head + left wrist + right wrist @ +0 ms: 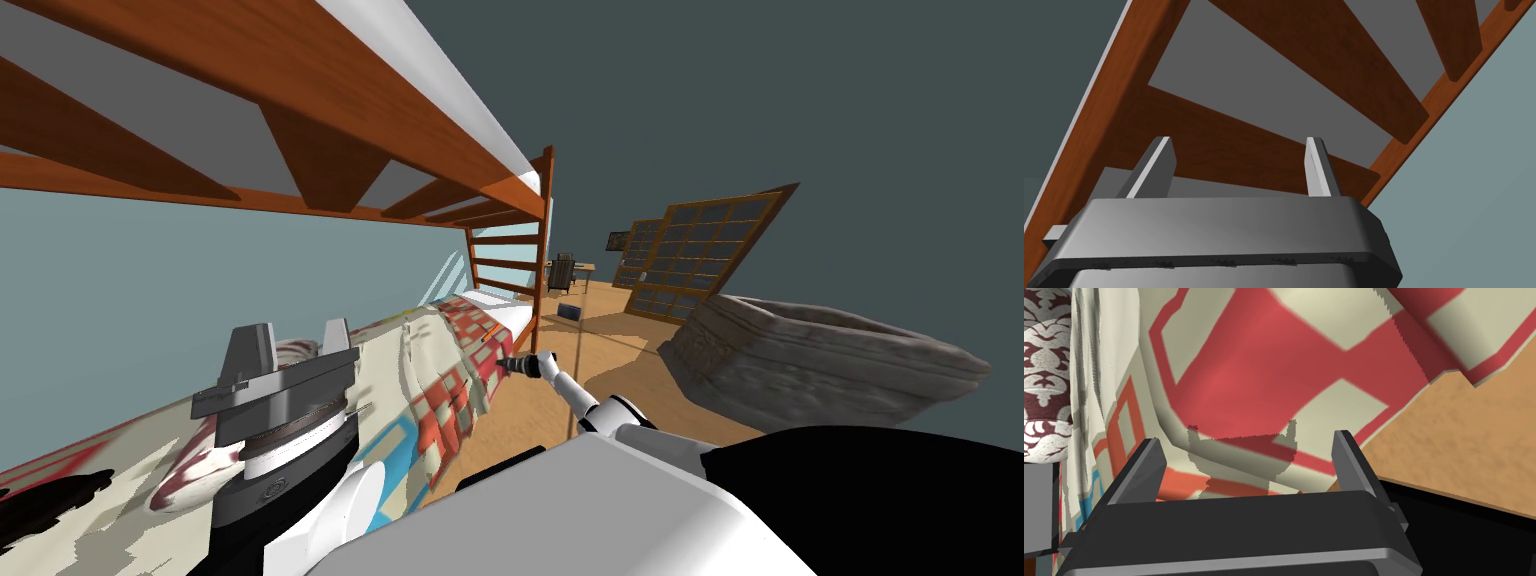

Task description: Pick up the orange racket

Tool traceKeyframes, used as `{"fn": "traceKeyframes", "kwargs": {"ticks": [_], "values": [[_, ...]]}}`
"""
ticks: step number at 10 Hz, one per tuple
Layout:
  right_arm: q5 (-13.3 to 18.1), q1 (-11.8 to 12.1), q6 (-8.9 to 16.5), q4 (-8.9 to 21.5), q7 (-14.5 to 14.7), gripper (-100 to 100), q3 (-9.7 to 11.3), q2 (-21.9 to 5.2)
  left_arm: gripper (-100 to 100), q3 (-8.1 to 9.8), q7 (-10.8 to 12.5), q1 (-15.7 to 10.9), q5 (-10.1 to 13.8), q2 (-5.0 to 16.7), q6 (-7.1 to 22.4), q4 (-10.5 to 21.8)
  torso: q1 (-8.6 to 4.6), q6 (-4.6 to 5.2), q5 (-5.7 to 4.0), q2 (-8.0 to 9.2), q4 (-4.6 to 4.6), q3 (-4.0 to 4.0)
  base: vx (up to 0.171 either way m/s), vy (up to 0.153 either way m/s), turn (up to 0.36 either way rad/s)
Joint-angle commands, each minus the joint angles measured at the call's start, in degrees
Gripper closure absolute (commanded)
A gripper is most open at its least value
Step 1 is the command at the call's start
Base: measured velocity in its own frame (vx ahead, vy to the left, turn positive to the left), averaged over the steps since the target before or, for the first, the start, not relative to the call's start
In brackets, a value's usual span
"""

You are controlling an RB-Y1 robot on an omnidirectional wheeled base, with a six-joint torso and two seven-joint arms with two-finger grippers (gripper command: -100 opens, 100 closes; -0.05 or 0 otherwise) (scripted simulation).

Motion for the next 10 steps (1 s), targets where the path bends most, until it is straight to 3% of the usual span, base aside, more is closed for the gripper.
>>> {"fn": "traceKeyframes", "kwargs": {"ticks": [1,3,10], "values": [[-1.01,-0.84,0.69,2.74,-0.36,-100,-0.15,0.46,0,0.0,0.0,0.0,0.0,0.0,0.0,0.0,0.0,0.0,0.0,0.0,0.0,0.0,0.026,0.028,-0.021],[-3.86,-3.63,2.59,7.66,-2.5,-100,-0.42,2.02,0,0.0,0.0,0.0,0.0,0.0,0.0,0.0,0.01,0.0,0.0,-0.01,-0.01,-0.01,0.049,0.046,-0.041],[-7.08,-7.0,4.3,15.16,-5.15,-100,-0.64,5.92,0,0.0,0.0,0.0,0.0,0.0,0.0,0.0,0.08,0.0,0.02,-0.06,-0.02,-0.04,0.047,0.046,-0.019]]}}
